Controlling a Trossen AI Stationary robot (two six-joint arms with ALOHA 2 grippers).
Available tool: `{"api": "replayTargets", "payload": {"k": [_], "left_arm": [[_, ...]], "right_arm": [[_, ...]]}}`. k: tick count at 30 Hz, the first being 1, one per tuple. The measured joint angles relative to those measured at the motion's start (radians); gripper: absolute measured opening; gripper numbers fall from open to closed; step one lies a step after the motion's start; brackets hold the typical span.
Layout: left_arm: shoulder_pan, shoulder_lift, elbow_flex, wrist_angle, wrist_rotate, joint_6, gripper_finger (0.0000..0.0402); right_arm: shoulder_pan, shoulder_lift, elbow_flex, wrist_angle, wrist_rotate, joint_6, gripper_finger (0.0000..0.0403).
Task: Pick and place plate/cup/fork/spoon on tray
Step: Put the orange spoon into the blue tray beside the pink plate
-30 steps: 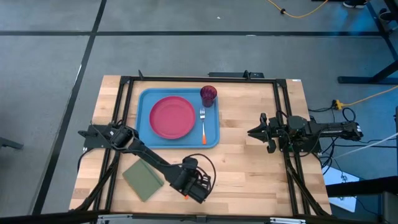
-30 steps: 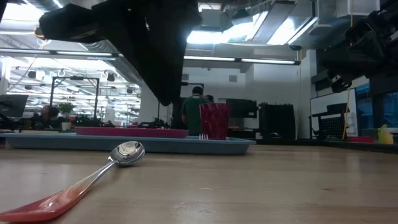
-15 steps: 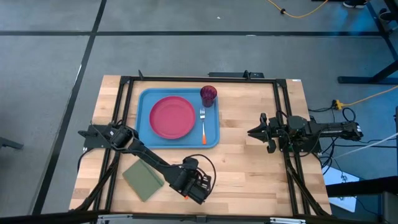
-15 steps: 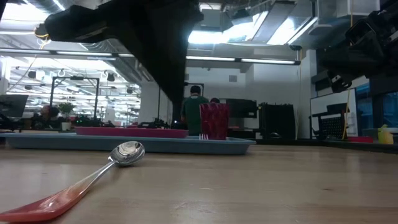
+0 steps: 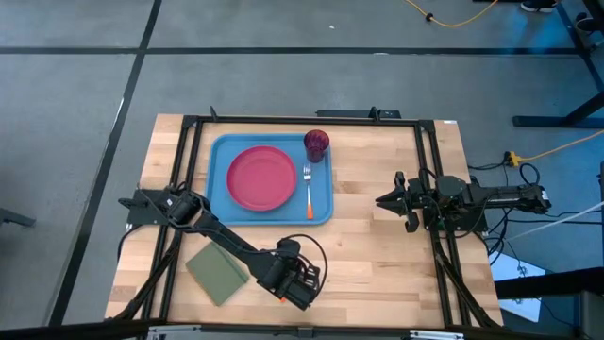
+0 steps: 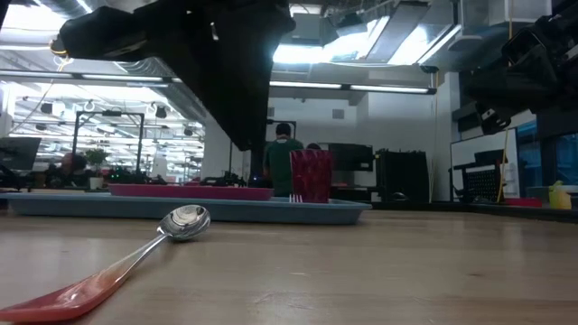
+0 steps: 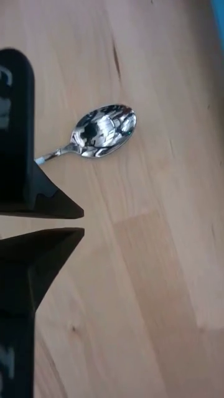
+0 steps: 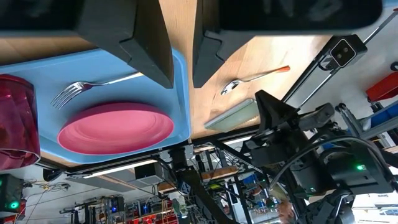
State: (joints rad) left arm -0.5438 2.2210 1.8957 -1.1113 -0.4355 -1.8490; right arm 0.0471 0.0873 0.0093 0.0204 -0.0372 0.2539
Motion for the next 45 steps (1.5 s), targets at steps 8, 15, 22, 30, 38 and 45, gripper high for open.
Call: {"api": "replayTargets", "payload": {"k": [8, 15, 22, 30, 38, 45], "left_arm": [[-0.008, 0.0, 0.0, -0.022, 0.048, -0.072, 0.006], [-0.053, 0.015, 0.0, -0.052, 0.054, -0.233, 0.0126], [-0.048, 0.063, 0.0, -0.077, 0.087, -0.321, 0.0147], [-0.01, 0.067, -0.046, -0.053, 0.166, -0.318, 0.014], [-0.009, 0.064, -0.102, 0.007, 0.203, -0.318, 0.0139], [0.013, 0.06, -0.112, 0.027, 0.231, -0.258, 0.0139]], "right_arm": [[0.0, 0.0, 0.0, 0.0, 0.0, 0.0, 0.0064], [0.0, 0.0, 0.0, 0.0, 0.0, 0.0, 0.0064], [0.0, 0.0, 0.0, 0.0, 0.0, 0.0, 0.0064], [0.0, 0.0, 0.0, 0.0, 0.0, 0.0, 0.0064], [0.0, 0.0, 0.0, 0.0, 0.0, 0.0, 0.0064], [0.0, 0.0, 0.0, 0.0, 0.0, 0.0, 0.0065]]}}
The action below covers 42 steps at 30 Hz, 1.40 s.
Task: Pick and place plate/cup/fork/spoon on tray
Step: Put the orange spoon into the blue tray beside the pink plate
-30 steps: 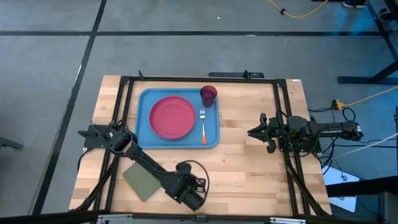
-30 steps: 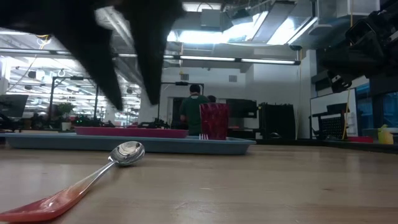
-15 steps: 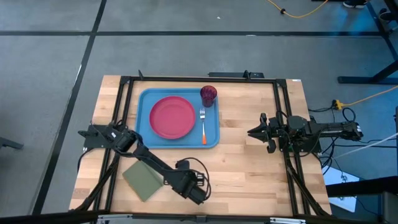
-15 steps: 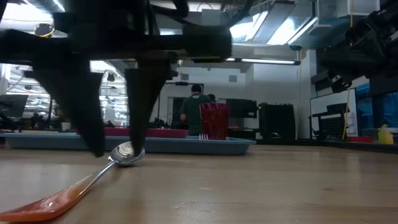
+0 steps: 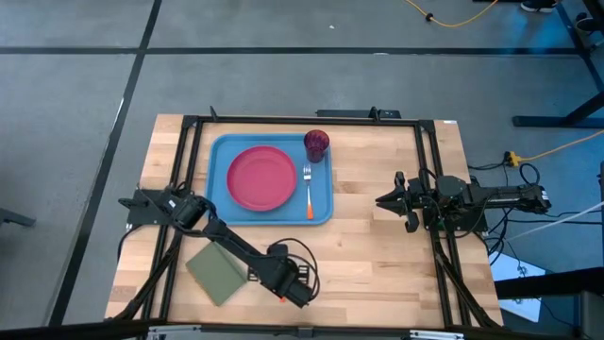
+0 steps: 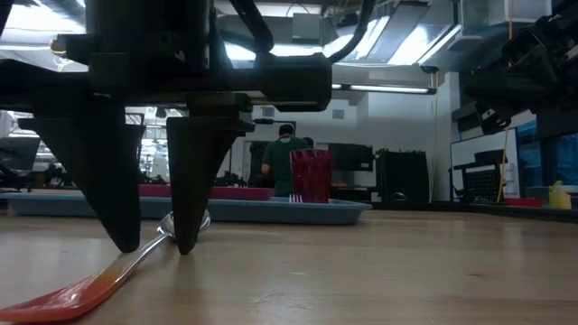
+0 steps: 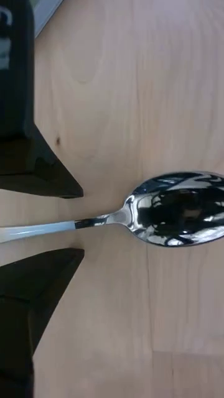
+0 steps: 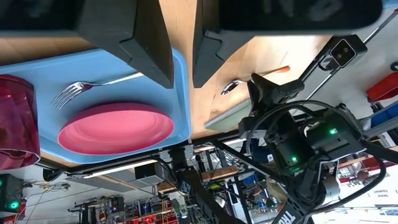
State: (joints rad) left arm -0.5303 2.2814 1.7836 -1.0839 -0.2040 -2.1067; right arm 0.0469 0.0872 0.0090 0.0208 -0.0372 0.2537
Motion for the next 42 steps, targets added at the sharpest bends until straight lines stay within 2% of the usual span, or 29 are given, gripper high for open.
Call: {"api": "replayTargets", "payload": {"k": [9, 26, 35, 42], "left_arm": [[0.012, 0.001, -0.001, 0.001, 0.012, 0.022, 0.0129], [0.024, 0.003, -0.002, -0.003, -0.003, 0.072, 0.0008], [0.023, -0.003, 0.004, 0.003, -0.002, 0.078, 0.0003], [0.019, -0.002, 0.163, -0.22, -0.074, 0.127, 0.0002]], "right_arm": [[0.0, 0.0, 0.0, 0.0, 0.0, 0.0, 0.0065], [0.0, 0.0, 0.0, 0.0, 0.0, 0.0, 0.0065], [0.0, 0.0, 0.0, 0.0, 0.0, 0.0, 0.0065], [0.0, 0.0, 0.0, 0.0, 0.0, 0.0, 0.0065]]}}
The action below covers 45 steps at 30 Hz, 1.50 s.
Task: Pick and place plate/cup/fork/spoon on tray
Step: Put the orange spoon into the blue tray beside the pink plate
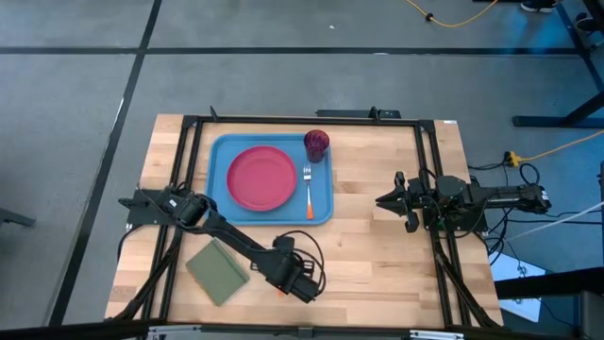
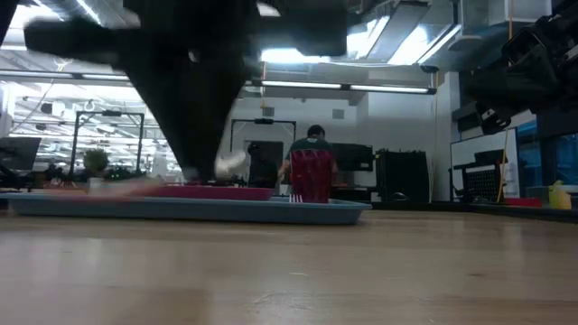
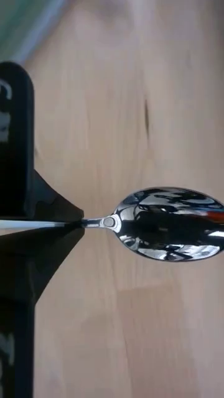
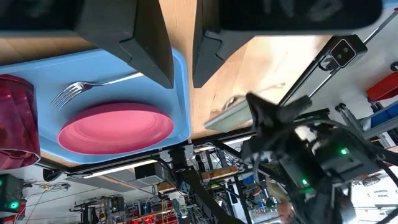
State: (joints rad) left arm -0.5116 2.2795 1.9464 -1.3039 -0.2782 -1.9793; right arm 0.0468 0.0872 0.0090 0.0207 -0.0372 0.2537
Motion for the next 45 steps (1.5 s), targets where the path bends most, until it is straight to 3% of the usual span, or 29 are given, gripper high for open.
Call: {"api": "replayTargets", "payload": {"k": [5, 11, 17, 30, 35, 45], "left_arm": [[0.001, 0.0, 0.121, -0.257, -0.066, 0.018, 0.0001], [0.062, -0.104, 0.071, -0.268, -0.087, 0.22, 0.0001], [0.125, -0.223, -0.089, -0.26, -0.152, 0.288, 0.0], [0.253, -0.508, -0.553, -0.127, -0.141, 0.474, 0.0], [0.293, -0.69, -0.768, -0.038, -0.186, 0.439, 0.0], [0.373, -1.06, -1.154, 0.134, -0.18, 0.332, 0.0]], "right_arm": [[0.0, 0.0, 0.0, 0.0, 0.0, 0.0, 0.0065], [0.0, 0.0, 0.0, 0.0, 0.0, 0.0, 0.0065], [0.0, 0.0, 0.0, 0.001, 0.001, 0.0, 0.0065], [0.0, 0.0, 0.0, 0.001, 0.001, 0.0, 0.0065], [0.0, 0.0, 0.0, 0.001, 0.0, 0.0, 0.0065], [0.0, 0.0, 0.0, 0.001, 0.0, 0.0, 0.0065]]}}
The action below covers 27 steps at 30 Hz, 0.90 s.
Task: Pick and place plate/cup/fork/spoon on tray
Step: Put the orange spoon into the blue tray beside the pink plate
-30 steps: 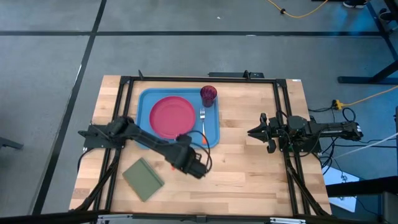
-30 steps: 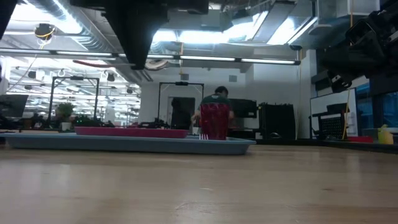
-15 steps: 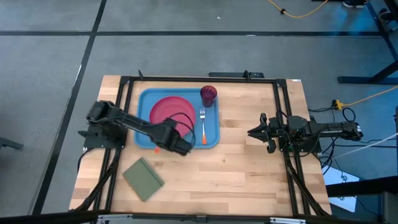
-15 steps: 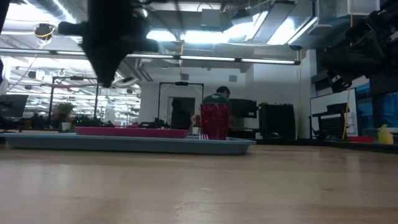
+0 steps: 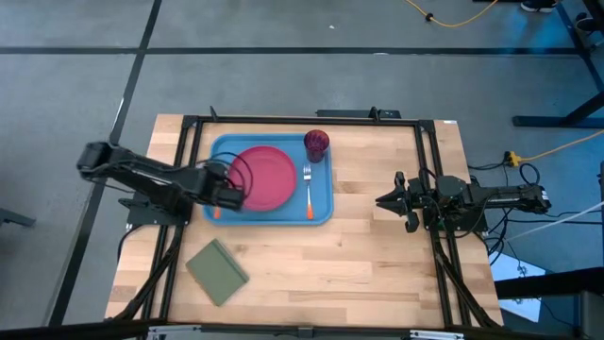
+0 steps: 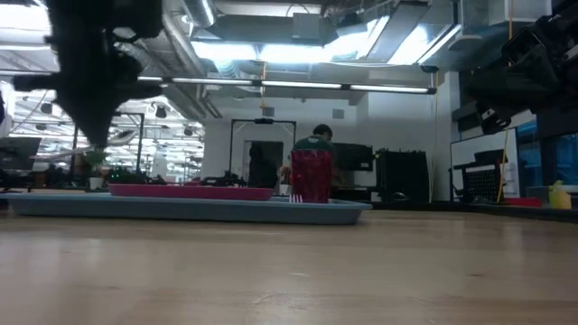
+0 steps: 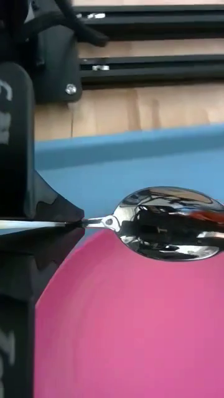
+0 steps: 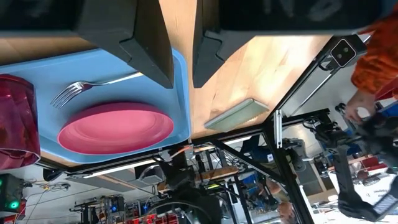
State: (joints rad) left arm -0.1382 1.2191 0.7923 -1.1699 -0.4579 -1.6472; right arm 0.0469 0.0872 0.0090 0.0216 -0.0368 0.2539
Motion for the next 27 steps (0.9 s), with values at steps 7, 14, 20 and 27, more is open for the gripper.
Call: {"api": "replayTargets", "payload": {"k": [7, 14, 20, 27], "left_arm": [[0.099, -0.191, -0.183, 0.142, -0.031, -0.037, 0.0006], [0.225, -0.216, -0.284, 0.282, 0.014, 0.036, 0.0003], [0.336, -0.204, -0.298, 0.331, 0.078, 0.15, 0.0006], [0.413, -0.163, -0.298, 0.356, 0.148, 0.273, 0.0005]], "right_arm": [[0.0, 0.0, 0.0, 0.0, 0.0, 0.0, 0.0065], [0.0, 0.0, 0.0, 0.0, 0.0, 0.0, 0.0065], [0.0, 0.0, 0.0, 0.0, 0.0, 0.0, 0.0065], [0.0, 0.0, 0.0, -0.001, 0.0, 0.0, 0.0065]]}}
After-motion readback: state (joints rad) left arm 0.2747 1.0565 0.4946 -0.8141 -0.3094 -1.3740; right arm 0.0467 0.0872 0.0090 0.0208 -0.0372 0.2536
